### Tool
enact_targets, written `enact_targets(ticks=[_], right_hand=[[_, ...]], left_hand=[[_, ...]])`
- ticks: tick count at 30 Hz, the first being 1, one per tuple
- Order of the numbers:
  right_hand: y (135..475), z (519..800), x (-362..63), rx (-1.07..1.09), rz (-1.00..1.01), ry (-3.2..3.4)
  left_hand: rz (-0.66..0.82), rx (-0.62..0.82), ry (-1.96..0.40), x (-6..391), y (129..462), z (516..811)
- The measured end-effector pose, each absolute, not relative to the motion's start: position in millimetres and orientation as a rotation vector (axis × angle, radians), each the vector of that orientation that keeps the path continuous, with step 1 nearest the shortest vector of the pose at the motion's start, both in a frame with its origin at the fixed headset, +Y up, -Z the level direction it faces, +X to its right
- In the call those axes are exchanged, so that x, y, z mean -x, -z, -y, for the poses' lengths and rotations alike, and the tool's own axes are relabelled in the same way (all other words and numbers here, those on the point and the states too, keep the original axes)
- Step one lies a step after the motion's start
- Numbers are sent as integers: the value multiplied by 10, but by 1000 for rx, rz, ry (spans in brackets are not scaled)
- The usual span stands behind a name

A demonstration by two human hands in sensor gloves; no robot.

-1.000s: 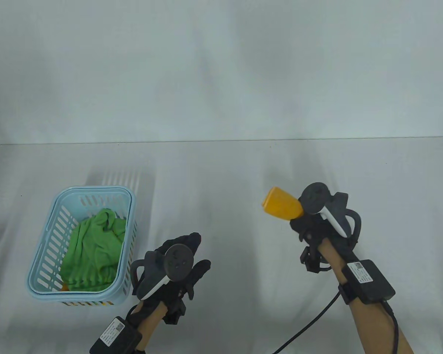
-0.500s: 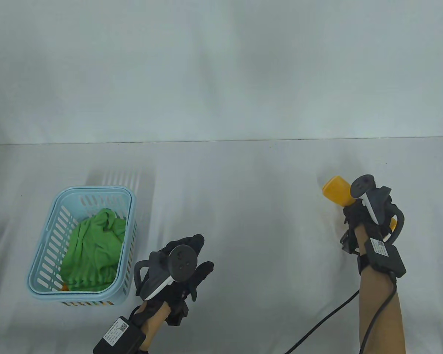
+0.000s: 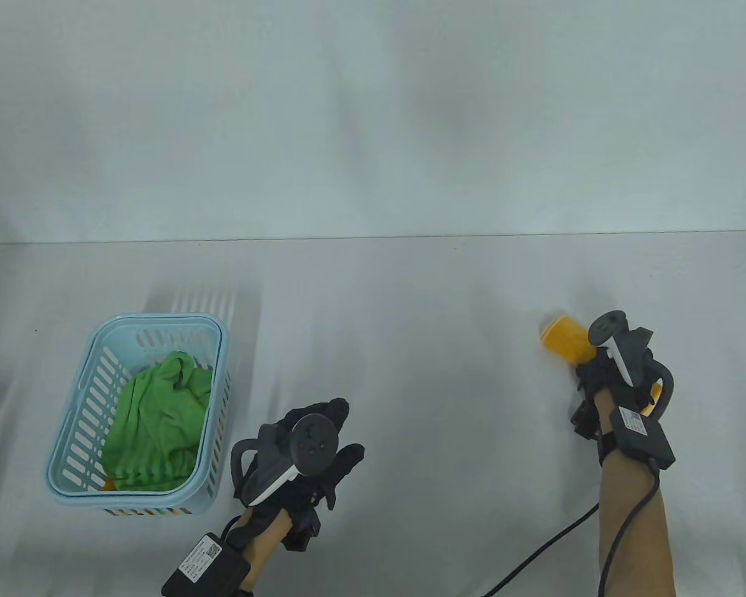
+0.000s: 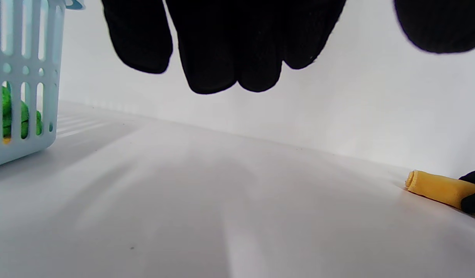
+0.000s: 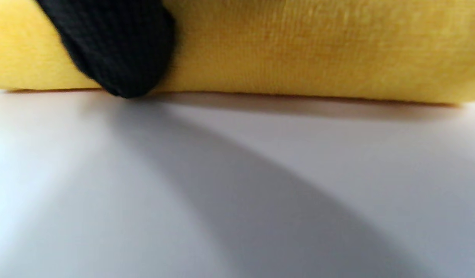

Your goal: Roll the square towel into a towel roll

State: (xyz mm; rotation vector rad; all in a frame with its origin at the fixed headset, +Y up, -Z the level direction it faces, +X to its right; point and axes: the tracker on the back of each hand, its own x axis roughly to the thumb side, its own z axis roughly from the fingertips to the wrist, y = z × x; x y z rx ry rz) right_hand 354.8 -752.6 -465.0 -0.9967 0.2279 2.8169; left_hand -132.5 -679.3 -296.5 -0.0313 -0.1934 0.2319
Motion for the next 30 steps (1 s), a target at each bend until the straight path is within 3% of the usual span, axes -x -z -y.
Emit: enact_targets(ticks=[13, 22, 30], right_hand=[[4457, 7224, -3503, 954, -277, -2888], [4213, 6741, -3351, 853, -163, -2900], [3997, 6370, -2961, 630, -89, -2968]], left_hand=[[185, 28, -226, 1332, 2966, 6782], [196, 7, -213, 1326, 2965, 6770], [201, -35, -208, 1328, 2929, 6711]])
